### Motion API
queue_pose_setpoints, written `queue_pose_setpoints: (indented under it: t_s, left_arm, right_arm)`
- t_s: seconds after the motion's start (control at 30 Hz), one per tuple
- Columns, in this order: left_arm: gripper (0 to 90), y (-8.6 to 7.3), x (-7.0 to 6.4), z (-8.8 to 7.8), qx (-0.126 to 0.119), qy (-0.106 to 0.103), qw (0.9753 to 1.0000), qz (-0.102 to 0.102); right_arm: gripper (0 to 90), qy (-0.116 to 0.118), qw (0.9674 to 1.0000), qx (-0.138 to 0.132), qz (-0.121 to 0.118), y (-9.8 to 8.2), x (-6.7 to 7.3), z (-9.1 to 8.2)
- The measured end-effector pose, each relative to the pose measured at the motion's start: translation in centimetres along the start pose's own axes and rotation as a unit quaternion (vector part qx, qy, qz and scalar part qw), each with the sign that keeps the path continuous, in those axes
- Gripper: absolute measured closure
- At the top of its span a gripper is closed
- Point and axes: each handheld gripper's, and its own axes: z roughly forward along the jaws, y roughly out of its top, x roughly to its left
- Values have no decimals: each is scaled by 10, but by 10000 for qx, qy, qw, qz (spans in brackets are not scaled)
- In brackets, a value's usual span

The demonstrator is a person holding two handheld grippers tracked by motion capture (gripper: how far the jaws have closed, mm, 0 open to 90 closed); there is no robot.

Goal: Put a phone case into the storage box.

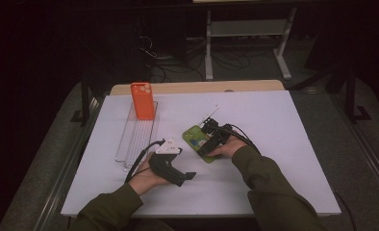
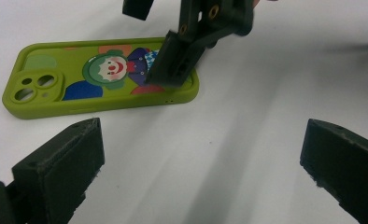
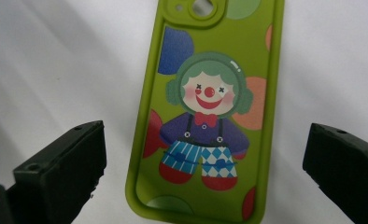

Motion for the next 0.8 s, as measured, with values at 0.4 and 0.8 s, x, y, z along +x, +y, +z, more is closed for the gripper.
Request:
queue_pose_setpoints:
  t_s: [0.4, 0.8]
  left_arm:
    - [0, 0, 0, 0, 1, -10, 10000, 27]
    - [0, 0, 1, 0, -9, 16, 10000, 61]
  right_arm:
    - [23, -74, 9982, 589, 18, 9, 3, 19]
    - [98, -208, 9959, 884, 5, 13, 5, 23]
